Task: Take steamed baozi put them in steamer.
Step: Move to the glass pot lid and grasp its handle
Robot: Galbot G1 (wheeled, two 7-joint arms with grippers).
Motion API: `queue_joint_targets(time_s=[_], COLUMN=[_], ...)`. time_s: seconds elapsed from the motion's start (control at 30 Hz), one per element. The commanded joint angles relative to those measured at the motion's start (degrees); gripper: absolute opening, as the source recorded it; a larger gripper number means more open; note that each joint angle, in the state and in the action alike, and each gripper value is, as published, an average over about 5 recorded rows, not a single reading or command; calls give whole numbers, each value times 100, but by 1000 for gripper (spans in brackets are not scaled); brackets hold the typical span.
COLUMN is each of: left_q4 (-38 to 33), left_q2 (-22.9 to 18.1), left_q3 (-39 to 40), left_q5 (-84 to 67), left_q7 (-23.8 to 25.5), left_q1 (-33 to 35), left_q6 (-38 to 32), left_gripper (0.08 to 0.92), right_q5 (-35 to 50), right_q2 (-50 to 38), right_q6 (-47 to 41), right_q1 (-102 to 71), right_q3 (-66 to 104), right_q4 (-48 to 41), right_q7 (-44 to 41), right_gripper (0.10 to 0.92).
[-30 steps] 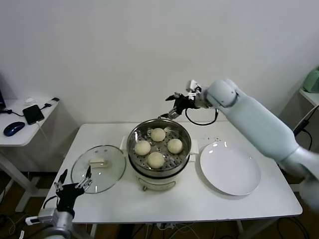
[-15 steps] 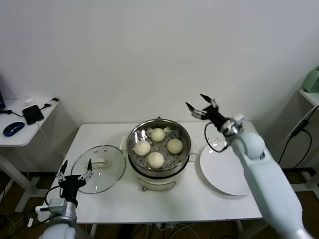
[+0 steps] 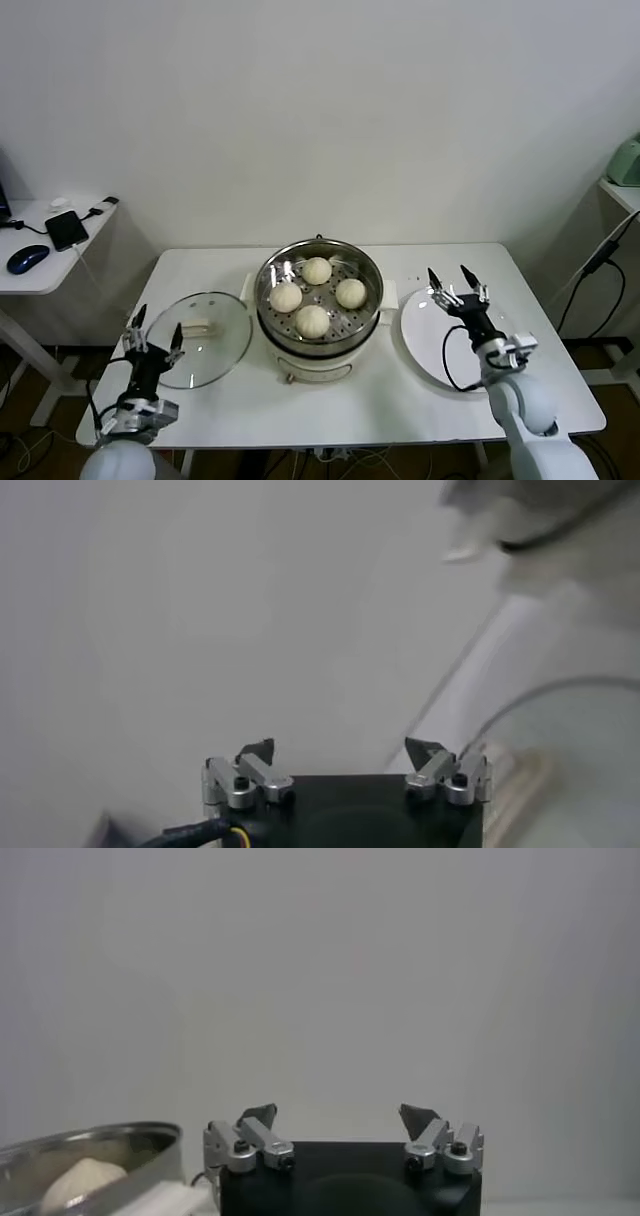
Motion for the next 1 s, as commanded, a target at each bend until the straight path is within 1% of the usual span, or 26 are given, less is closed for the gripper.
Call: queue_joint_targets(time_s=[0.03,0.17,0.3,0.5,1.0], left_q4=[1325,1407,1580,1775,2352], left_q2=[629,564,473,378,279], left_q3=[482,710,766,791,760], left_q5=[2451,2550,2639,2691,2876], left_q7=[-293,-426,-536,-556,-545], left_q1=[-613,-614,-740,-960,-1403], left_q6=[17,397,579,854,1078], left_gripper=[823,823,823,823,823], right_q5=[133,106,76,47,51], right_q2=[120,101,102,148,233], right_q6=[279,274,281,276,270], right_q1=[-679,-644,-599,-566,-560], right_q3=[306,305,288,240,234], right_q4=[143,104,55,29,-54], right_q7=[218,214,218,220,236], right_gripper=[823,823,823,823,823])
